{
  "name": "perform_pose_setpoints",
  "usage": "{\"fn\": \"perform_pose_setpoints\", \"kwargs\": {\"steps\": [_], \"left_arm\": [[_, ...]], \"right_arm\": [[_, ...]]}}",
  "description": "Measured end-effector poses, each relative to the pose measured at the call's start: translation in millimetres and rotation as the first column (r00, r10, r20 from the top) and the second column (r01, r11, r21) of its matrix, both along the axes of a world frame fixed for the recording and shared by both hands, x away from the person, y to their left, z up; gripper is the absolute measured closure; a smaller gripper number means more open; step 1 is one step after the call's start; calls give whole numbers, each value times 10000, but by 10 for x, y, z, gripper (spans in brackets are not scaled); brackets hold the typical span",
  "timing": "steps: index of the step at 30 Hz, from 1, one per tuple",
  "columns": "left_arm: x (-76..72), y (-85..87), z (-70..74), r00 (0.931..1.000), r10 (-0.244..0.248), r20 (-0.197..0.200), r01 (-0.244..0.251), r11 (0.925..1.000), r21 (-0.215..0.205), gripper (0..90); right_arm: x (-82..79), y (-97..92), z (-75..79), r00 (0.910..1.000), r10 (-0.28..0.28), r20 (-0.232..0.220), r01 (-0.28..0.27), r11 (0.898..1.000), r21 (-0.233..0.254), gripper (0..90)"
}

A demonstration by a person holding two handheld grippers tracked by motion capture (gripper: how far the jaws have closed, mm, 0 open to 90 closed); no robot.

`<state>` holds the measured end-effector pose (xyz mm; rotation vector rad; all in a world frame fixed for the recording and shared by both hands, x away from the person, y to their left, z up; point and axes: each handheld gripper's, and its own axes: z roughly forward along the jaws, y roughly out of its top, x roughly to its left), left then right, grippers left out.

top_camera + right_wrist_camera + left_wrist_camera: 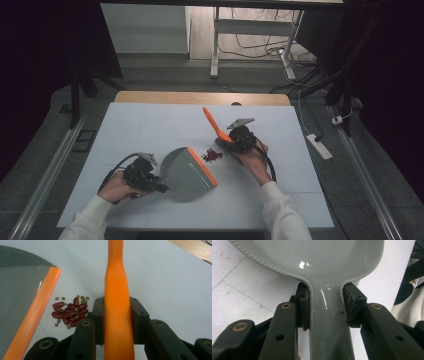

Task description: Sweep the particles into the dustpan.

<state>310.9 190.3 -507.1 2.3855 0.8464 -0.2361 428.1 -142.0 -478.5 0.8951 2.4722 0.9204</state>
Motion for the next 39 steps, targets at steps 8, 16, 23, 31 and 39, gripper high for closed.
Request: {"fn": "perform_pose_setpoints", "kwargs": {"steps": [8, 16, 23, 31, 39], "left_arm": [[18, -68, 19, 10000, 6, 28, -7, 9999, 120, 615], [16, -68, 16, 10000, 56, -51, -55, 9999, 138, 615], [10, -71, 16, 10000, 71, -70, -70, 9998, 162, 616], [17, -75, -2, 9998, 113, -145, -110, 9997, 208, 616], [6, -75, -4, 9998, 140, -148, -138, 9997, 182, 616]], "right_arm": [[-46, 32, -4, 9999, 162, -2, -162, 9999, -58, 701], [-62, 88, -11, 9996, 291, 30, -291, 9996, -64, 701], [-86, 195, -18, 9985, 542, -23, -542, 9985, -42, 701], [-122, 294, -23, 9969, 783, 63, -782, 9967, -200, 701], [-161, 339, -32, 9956, 916, 193, -910, 9954, -293, 700]]}}
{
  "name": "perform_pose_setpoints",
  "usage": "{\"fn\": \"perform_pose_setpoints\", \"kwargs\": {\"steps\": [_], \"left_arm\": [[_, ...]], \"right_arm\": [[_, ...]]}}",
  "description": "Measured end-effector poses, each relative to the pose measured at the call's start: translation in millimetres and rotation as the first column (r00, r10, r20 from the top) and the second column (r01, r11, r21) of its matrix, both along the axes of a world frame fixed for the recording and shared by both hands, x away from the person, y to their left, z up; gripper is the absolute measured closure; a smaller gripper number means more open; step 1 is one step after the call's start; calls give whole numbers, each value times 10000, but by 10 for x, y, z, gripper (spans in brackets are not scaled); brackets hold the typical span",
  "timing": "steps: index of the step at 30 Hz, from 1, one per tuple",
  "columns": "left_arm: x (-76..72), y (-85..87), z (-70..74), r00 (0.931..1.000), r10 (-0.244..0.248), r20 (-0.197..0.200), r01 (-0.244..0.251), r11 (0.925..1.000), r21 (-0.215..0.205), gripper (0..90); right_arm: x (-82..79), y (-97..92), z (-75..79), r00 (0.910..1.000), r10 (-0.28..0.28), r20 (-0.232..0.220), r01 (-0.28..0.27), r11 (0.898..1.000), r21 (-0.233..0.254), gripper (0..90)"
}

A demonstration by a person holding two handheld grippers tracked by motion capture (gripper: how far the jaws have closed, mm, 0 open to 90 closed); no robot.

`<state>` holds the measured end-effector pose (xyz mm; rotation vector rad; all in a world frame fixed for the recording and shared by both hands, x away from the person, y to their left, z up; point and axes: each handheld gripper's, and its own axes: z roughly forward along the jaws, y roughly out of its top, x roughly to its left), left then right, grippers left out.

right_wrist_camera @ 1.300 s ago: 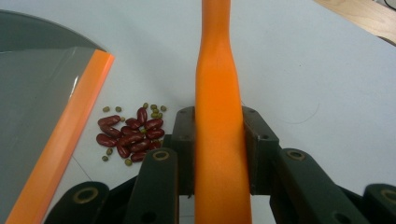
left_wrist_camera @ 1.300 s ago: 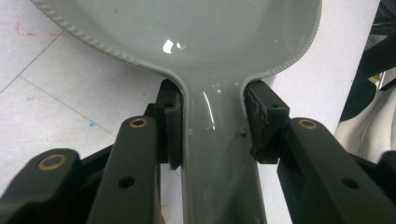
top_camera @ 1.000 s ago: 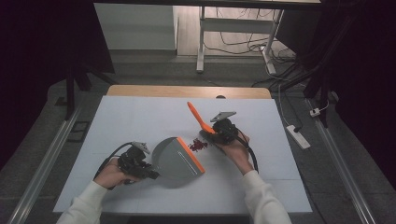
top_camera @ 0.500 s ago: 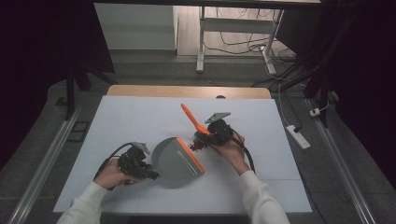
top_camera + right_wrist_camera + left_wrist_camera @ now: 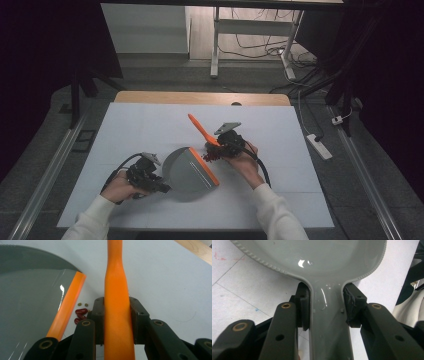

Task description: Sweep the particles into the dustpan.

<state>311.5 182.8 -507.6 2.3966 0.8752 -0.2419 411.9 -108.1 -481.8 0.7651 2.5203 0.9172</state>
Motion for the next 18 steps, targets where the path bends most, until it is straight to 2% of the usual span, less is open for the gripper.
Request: {"fn": "perform_pose_setpoints", "kwargs": {"steps": [7, 18], "left_arm": [[12, -3, -12, 10000, -14, -6, 14, 10000, 32, 616], [5, -7, -5, 10000, 4, 60, -4, 10000, 22, 615]], "right_arm": [[-43, 45, -2, 9998, 209, 23, -209, 9998, -56, 700], [-92, 102, -6, 9982, 548, -253, -541, 9982, 271, 701]]}}
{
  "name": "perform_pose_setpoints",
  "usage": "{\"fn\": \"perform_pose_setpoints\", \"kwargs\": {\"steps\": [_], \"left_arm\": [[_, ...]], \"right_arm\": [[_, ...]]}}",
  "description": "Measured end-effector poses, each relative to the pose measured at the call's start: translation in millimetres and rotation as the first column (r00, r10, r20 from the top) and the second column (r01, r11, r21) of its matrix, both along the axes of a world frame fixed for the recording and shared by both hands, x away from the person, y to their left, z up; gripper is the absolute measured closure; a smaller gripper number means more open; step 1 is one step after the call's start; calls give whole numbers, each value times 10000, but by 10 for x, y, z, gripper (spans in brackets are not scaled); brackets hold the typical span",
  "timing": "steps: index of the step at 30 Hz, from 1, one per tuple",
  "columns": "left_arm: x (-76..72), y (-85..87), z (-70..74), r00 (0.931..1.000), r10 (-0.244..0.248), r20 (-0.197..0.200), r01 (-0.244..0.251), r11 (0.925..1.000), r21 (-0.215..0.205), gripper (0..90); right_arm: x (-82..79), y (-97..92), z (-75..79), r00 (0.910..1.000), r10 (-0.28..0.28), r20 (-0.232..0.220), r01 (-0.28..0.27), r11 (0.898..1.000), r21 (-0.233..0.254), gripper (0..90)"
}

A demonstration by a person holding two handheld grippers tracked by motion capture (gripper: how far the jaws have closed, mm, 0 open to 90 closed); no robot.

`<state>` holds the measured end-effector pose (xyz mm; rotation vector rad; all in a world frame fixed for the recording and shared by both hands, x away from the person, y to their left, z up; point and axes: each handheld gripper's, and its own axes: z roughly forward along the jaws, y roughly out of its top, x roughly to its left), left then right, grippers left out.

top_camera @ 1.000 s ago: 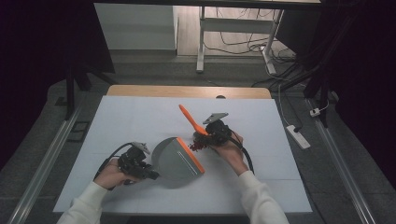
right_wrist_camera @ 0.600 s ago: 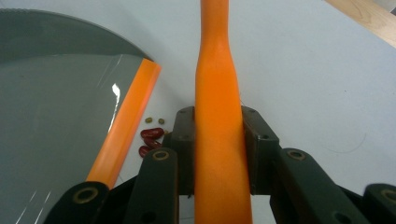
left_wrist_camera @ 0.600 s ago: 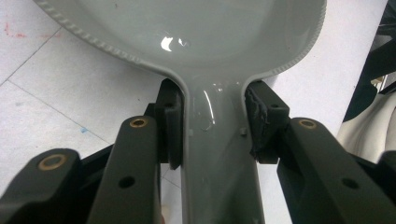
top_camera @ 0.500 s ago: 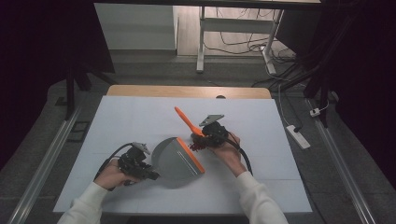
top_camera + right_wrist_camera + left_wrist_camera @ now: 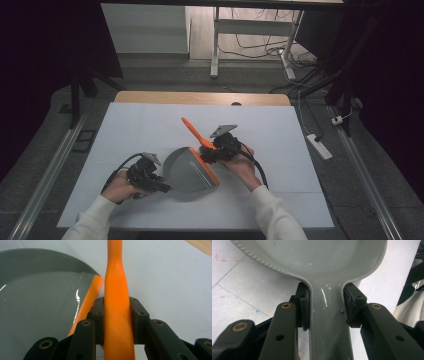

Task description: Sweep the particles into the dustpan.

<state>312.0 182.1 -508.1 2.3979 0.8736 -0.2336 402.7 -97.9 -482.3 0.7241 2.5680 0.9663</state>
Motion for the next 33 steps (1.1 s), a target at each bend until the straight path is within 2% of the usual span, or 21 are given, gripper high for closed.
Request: {"fn": "perform_pose_setpoints", "kwargs": {"steps": [14, 19, 25, 29, 31, 33], "left_arm": [[4, 0, -1, 10000, -10, 14, 10, 10000, 6, 616], [7, 0, -5, 10000, -25, -2, 25, 10000, 22, 615], [5, -1, -6, 10000, -15, -13, 15, 10000, 24, 615], [7, 0, -9, 10000, -20, -15, 20, 10000, 36, 616], [8, 0, -11, 10000, -21, -14, 21, 10000, 40, 616], [9, 1, -13, 10000, -20, -17, 21, 10000, 37, 615]], "right_arm": [[-75, 74, -4, 9994, 320, -144, -318, 9994, 139, 701], [-104, 102, -6, 9990, 431, -73, -430, 9990, 110, 701], [-166, 156, 23, 9976, 671, -175, -663, 9968, 437, 701], [-208, 198, 51, 9932, 1136, -273, -1116, 9916, 653, 701], [-225, 207, 73, 9912, 1292, -271, -1265, 9884, 844, 701], [-220, 185, 96, 9922, 1225, -247, -1187, 9854, 1223, 701]]}}
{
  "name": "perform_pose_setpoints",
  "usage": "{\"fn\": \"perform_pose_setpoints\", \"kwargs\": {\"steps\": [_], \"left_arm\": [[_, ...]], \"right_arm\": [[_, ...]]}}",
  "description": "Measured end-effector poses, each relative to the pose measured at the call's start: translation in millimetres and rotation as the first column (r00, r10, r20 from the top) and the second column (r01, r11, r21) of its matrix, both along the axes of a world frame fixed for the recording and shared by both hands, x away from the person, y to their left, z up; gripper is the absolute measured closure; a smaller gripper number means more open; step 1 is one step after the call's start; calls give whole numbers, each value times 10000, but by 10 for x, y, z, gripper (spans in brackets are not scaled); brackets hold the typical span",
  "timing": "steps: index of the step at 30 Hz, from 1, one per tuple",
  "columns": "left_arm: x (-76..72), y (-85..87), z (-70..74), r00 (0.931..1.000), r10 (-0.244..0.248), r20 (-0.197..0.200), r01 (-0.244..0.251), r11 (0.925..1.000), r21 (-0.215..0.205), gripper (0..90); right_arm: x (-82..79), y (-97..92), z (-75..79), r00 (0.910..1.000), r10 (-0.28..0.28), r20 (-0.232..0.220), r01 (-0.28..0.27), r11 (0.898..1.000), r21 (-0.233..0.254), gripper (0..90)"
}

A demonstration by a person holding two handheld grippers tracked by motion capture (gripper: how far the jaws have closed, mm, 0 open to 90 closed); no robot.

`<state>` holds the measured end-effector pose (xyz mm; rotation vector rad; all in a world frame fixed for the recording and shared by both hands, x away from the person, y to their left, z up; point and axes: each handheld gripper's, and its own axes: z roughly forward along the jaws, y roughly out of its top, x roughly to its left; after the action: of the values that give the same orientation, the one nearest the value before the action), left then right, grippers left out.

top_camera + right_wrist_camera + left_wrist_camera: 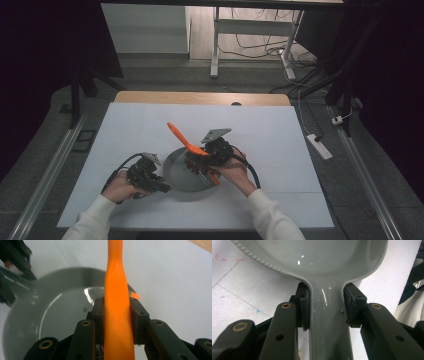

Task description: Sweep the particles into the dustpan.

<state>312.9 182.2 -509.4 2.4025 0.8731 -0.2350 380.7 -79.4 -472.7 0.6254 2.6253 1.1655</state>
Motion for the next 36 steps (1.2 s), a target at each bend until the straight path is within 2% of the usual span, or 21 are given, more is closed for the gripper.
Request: {"fn": "perform_pose_setpoints", "kwargs": {"steps": [5, 10, 14, 20, 23, 27, 32, 36], "left_arm": [[-7, -3, 8, 10000, 10, 52, -10, 10000, 7, 615], [-6, -2, 8, 10000, -4, 70, 4, 10000, 7, 615], [-7, -2, 8, 10000, 9, 63, -9, 10000, 3, 615], [-5, -2, 6, 10000, -11, 54, 11, 10000, -6, 615], [-6, -2, 8, 10000, -11, 70, 11, 10000, 2, 615], [-6, -4, 9, 10000, -11, 74, 11, 10000, 5, 615], [-7, -3, 8, 10000, -13, 77, 13, 10000, 2, 615], [-6, -3, 8, 10000, -25, 75, 25, 10000, 3, 615]], "right_arm": [[46, -126, 72, 9975, -647, 297, 635, 9972, 399, 701], [120, -266, 102, 9912, -1254, 422, 1230, 9908, 558, 701], [200, -357, 49, 9808, -1837, 648, 1831, 9830, 151, 701], [321, -448, -80, 9667, -2490, 589, 2508, 9677, -250, 701], [327, -435, -126, 9706, -2379, 355, 2390, 9705, -307, 701], [250, -325, -139, 9791, -1983, 455, 2005, 9784, -498, 699], [188, -246, -147, 9833, -1756, 467, 1781, 9825, -542, 698], [173, -229, -150, 9880, -1541, -40, 1541, 9879, -154, 699]]}}
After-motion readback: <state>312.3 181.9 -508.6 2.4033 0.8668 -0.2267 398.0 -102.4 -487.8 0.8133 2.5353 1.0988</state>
